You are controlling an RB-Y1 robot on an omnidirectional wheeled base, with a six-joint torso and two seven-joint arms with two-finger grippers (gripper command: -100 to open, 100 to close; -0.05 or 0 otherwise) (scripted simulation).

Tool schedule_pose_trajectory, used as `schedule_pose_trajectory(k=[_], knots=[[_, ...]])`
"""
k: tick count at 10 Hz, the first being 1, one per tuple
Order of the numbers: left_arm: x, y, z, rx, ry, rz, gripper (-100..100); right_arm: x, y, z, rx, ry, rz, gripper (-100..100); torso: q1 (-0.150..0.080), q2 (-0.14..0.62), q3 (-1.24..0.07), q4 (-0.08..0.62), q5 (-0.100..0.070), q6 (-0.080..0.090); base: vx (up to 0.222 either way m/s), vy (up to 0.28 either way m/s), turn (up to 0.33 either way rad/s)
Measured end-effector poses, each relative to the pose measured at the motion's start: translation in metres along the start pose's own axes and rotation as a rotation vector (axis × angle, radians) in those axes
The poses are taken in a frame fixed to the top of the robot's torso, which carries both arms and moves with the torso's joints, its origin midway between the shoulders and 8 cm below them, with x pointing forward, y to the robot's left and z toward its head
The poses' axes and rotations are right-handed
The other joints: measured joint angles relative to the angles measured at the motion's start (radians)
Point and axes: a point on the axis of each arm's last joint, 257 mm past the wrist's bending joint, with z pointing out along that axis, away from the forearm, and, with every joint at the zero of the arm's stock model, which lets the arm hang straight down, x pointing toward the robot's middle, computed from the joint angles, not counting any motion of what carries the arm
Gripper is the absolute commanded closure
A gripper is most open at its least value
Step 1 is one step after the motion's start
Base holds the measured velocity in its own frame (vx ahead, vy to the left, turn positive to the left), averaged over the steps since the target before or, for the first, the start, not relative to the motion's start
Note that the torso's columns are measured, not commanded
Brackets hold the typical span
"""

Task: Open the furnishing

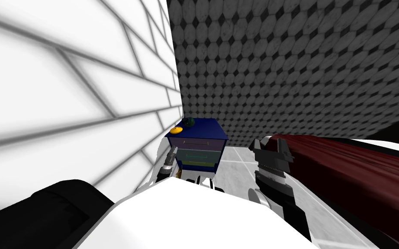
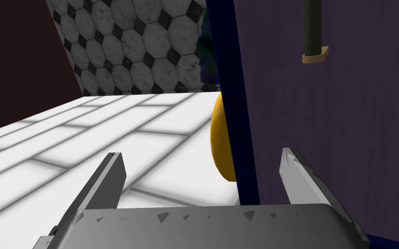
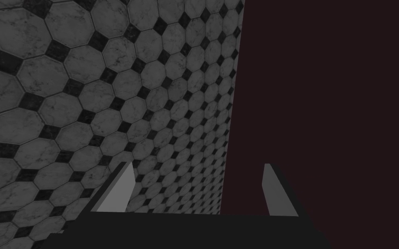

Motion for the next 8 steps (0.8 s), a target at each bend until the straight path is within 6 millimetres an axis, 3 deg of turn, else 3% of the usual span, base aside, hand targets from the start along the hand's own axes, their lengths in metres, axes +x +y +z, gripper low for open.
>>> schedule_pose_trajectory(k=[8], knots=[[0.003,0.026,-0.035,-0.03,-0.033,-0.031,-100,0.0,0.0,0.0,0.0,0.0,0.0,0,0.0,0.003,0.001,0.001,0.0,0.0,0.077,-0.011,0.003]])
